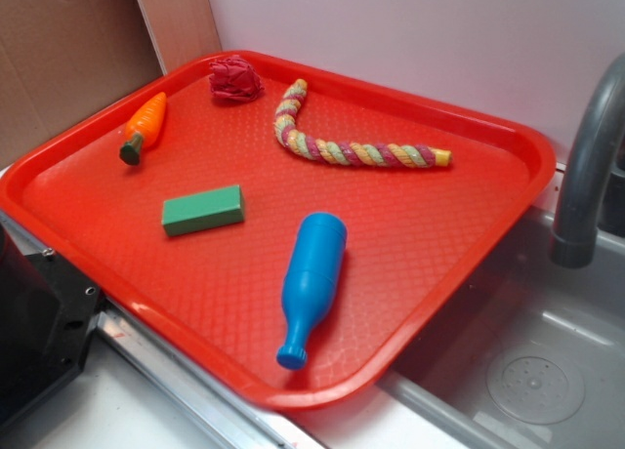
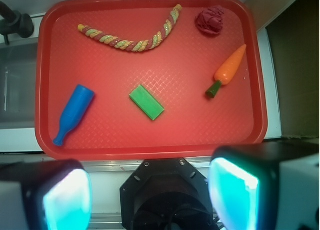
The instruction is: Grab the blue bottle.
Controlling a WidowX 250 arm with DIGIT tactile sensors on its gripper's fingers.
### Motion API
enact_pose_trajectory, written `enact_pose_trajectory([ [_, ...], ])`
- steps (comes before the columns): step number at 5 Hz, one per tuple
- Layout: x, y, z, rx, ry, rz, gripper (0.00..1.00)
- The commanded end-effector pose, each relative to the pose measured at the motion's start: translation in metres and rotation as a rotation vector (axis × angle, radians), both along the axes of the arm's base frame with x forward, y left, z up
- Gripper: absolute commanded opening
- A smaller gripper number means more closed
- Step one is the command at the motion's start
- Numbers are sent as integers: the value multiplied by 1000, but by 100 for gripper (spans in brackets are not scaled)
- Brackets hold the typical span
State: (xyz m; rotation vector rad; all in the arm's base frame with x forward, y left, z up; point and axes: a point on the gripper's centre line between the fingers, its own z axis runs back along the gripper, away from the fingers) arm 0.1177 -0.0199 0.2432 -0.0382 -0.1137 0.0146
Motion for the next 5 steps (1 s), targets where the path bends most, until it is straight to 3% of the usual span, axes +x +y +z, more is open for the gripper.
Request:
enact_pose_trajectory([
  [1, 0, 0, 0, 0, 0, 0, 100],
  [2, 50, 2, 9, 7, 5, 59, 100],
  [3, 91, 5, 11, -33, 25, 119, 100],
  [4, 96, -38, -8, -54, 93, 264, 100],
  [5, 74, -89, -29, -56, 139, 78, 100],
])
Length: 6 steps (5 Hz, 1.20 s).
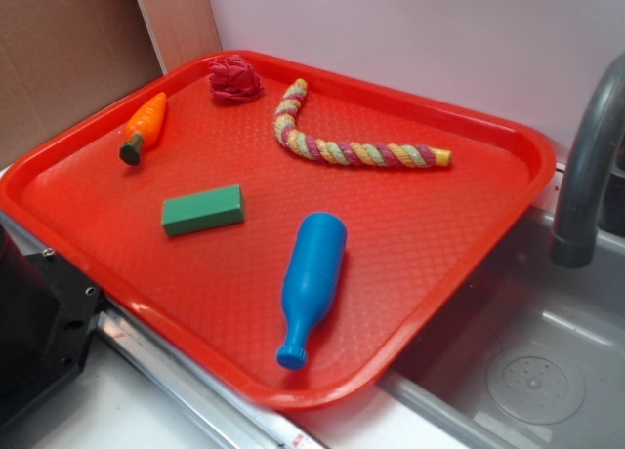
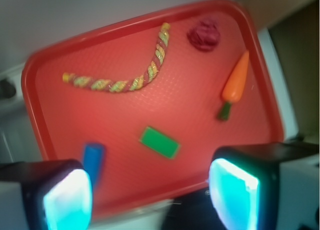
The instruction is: Grab the blue bottle.
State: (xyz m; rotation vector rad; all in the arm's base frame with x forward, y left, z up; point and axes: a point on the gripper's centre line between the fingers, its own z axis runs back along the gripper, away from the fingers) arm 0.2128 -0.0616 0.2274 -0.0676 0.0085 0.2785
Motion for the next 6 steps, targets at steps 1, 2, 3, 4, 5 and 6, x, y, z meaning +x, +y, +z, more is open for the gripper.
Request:
enact_pose_trajectory([
  [1, -38, -95, -22, -69, 11, -320, 100],
  [2, -54, -130, -43, -44, 42, -394, 100],
  [3, -51, -108, -49, -14, 15, -371, 100],
  [4, -51, -108, -49, -14, 15, -371, 100],
  [5, -51, -108, -49, -14, 15, -371, 100],
  [6, -50, -77, -77, -35, 45, -204, 100],
])
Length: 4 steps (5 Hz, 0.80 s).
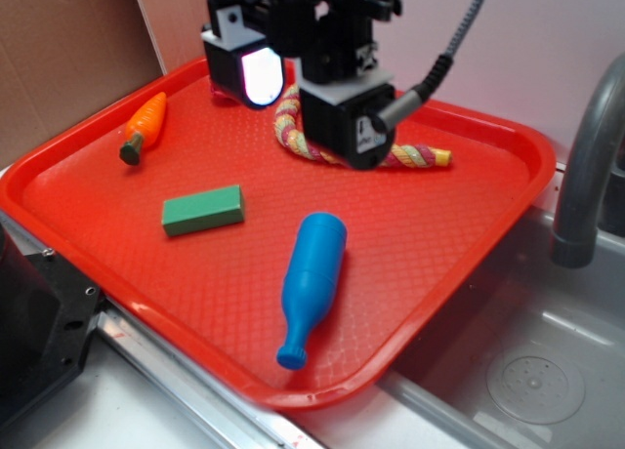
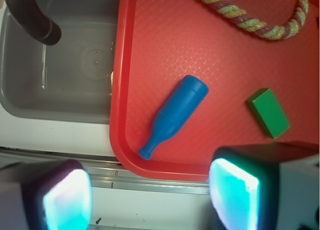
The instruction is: Grab the blue bottle.
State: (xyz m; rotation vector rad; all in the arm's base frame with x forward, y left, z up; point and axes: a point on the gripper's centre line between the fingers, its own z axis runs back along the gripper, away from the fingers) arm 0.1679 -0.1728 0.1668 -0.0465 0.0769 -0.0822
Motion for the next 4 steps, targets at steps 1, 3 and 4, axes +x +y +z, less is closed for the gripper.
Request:
enact_pose_trajectory([
  [1, -21, 29, -61, -8, 113, 164, 100],
  [3, -38, 5, -109, -21, 221, 169, 100],
  [4, -19, -2, -87, -53, 131, 188, 100],
])
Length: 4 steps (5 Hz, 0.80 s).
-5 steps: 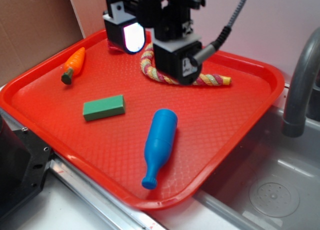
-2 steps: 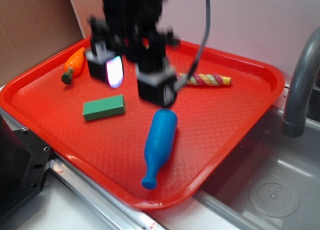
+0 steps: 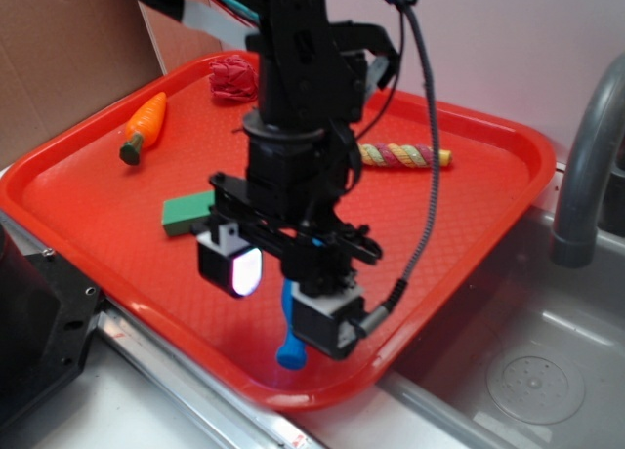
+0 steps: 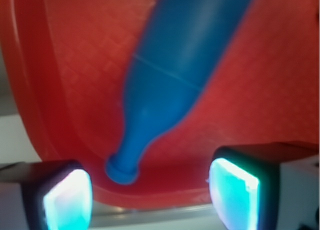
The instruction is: Grab the blue bottle.
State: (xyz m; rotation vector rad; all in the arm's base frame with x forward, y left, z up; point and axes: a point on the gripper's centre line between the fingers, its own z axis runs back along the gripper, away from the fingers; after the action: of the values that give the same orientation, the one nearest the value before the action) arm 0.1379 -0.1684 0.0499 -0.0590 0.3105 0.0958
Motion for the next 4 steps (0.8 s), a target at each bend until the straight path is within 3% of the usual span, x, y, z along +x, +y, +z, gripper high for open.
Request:
enact_pose_trajectory([
  [1, 22, -5, 41, -59, -169, 55, 100],
  [3, 10, 9, 1, 36, -55, 98, 100],
  [4, 1, 14, -25, 83, -31, 56, 100],
])
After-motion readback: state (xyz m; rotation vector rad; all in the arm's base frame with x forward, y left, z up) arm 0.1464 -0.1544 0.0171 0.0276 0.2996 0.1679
